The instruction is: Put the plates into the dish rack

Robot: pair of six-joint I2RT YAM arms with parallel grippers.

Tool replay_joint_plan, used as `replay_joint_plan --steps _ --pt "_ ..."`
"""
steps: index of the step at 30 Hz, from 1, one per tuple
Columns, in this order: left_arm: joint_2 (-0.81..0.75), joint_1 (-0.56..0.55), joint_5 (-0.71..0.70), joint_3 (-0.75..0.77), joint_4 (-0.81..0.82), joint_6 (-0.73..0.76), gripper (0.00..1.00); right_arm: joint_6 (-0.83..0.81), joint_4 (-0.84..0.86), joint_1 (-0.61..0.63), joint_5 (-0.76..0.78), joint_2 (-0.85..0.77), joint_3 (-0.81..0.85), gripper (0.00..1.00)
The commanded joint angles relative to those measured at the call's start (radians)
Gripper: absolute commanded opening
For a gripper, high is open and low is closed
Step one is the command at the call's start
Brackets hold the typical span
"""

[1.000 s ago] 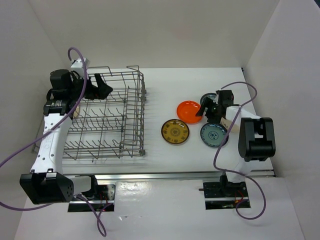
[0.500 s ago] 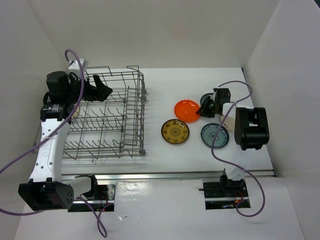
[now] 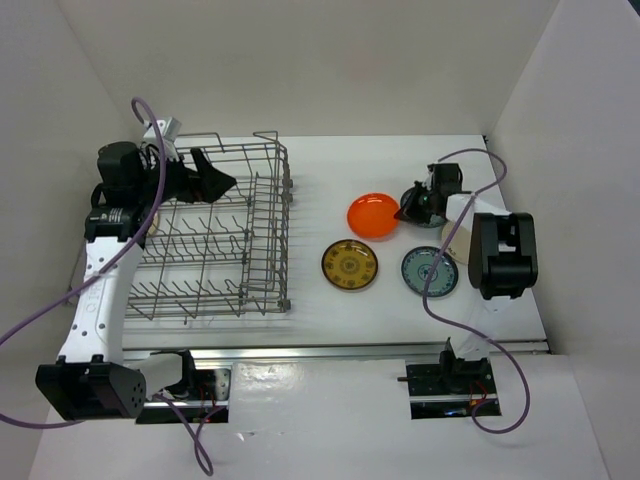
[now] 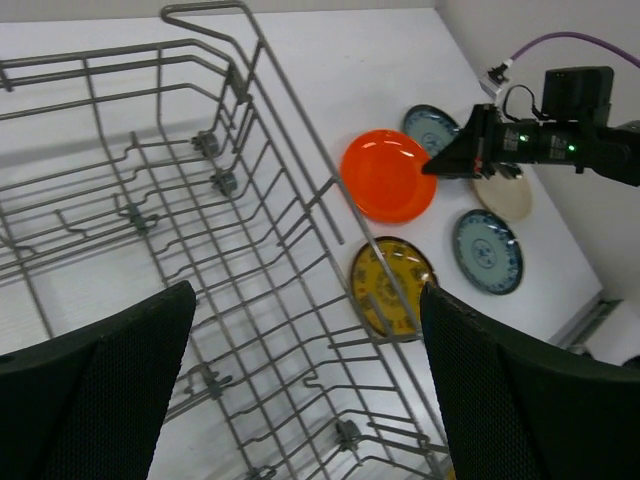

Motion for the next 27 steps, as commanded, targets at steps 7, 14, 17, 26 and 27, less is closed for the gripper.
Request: replay_joint_plan --steps 7,14,17,26,27 --pt "0.068 -0.094 0.214 0.048 0.257 -0.177 0.98 -0.083 -0.124 0.013 -0.032 -0.252 0.275 0.0" --pt "0.196 -0.275 0.18 0.094 0.295 -0.198 0.97 -0.113 -0.11 0.06 -0.188 -0.38 0.264 0.0" --pt "0.271 -0.339 0.142 0.137 0.295 -0.198 0.97 -0.136 -0.124 0.102 -0.212 -0.418 0.255 0.0" --pt "0.437 -0.453 0.07 0.273 0.269 -0.174 0.88 -0.136 -0.134 0.209 -0.23 -0.501 0.244 0.0" --pt "0.446 -0.453 0.07 0.273 0.26 -0.174 0.87 -0.136 -0.134 0.22 -0.23 -0.516 0.244 0.0"
